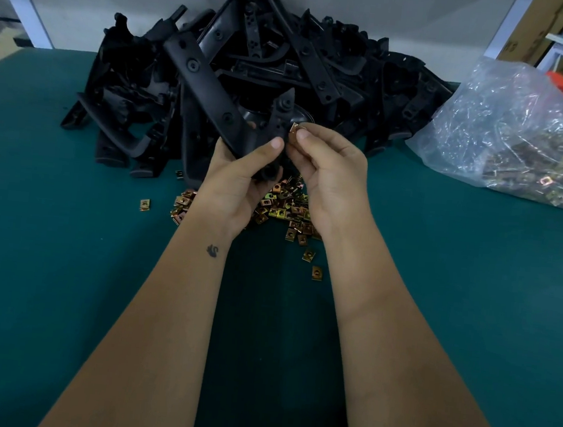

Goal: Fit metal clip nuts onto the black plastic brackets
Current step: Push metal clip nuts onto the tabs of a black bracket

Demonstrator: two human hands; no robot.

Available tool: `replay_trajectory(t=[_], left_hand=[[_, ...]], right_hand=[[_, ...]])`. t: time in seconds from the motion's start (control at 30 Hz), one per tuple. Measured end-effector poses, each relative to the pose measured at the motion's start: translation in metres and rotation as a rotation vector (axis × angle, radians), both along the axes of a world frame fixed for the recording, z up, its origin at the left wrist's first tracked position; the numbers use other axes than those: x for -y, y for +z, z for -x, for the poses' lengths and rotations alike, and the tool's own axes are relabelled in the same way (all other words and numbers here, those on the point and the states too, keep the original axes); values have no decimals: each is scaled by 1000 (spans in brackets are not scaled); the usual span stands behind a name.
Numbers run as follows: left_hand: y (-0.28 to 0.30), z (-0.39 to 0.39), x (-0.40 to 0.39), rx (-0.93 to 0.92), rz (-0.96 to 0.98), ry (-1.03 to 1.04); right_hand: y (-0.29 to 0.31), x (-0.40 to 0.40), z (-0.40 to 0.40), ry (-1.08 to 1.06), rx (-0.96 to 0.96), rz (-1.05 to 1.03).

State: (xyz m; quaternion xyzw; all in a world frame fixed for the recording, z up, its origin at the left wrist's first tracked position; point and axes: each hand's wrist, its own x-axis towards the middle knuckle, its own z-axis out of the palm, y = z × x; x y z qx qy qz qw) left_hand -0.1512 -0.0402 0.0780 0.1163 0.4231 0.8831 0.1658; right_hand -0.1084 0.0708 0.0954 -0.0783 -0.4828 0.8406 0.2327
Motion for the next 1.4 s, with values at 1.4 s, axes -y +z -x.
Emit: replay_trajectory(t=[1.4], left_hand=[[-1, -1, 6, -183, 193, -127]], right_hand=[[-2, -1, -3, 144, 8, -71]])
